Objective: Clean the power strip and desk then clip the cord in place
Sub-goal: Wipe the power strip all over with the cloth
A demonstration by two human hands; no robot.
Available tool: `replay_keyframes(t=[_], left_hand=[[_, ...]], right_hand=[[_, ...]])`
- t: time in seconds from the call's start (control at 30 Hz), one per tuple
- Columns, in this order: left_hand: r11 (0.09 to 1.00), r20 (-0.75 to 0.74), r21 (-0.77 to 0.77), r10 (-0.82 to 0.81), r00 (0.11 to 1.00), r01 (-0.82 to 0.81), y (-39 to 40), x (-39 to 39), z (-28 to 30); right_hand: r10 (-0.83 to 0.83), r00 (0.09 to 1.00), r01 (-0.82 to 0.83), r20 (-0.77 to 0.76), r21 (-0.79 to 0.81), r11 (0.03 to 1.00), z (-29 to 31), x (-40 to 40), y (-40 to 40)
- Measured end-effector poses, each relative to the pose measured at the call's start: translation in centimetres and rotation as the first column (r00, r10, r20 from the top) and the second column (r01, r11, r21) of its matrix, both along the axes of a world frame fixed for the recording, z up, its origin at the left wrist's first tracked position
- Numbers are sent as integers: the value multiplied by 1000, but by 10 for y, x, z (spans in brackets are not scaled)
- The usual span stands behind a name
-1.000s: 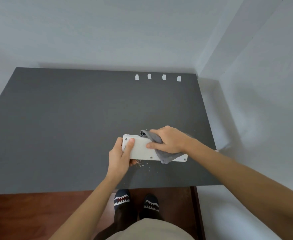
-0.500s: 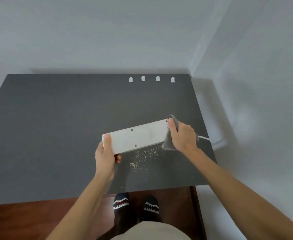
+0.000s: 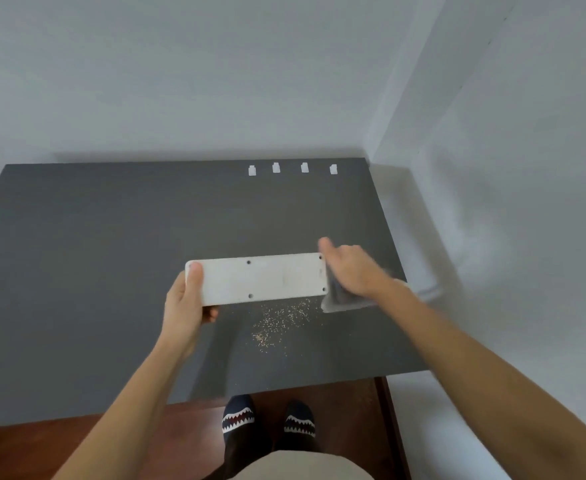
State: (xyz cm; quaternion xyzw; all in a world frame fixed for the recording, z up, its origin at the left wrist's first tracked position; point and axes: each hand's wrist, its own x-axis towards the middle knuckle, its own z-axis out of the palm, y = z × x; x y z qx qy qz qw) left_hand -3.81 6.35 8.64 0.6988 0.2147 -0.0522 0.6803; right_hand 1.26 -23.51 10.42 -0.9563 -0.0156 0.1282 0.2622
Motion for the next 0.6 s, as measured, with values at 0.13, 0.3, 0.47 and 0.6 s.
replay_keyframes(t=[0.13,0.3,0.47,0.6], left_hand=[[1000,29,-26,-2,1000,3,8,17,14],[993,16,-53,102,995,-101,45,20,20],[987,63,-56,156,986,-153,50,25,23],[1000,206,25,-24,978,19,26,48,35]], right_hand=[[22,995,-22,92,5,1000,10,-3,12],[-111,983,109,148,22,994,9,6,-82],[-287,956,292,-66,97,951,21,31,-93],[-64,997,70,-39,163,984,47,33,24]])
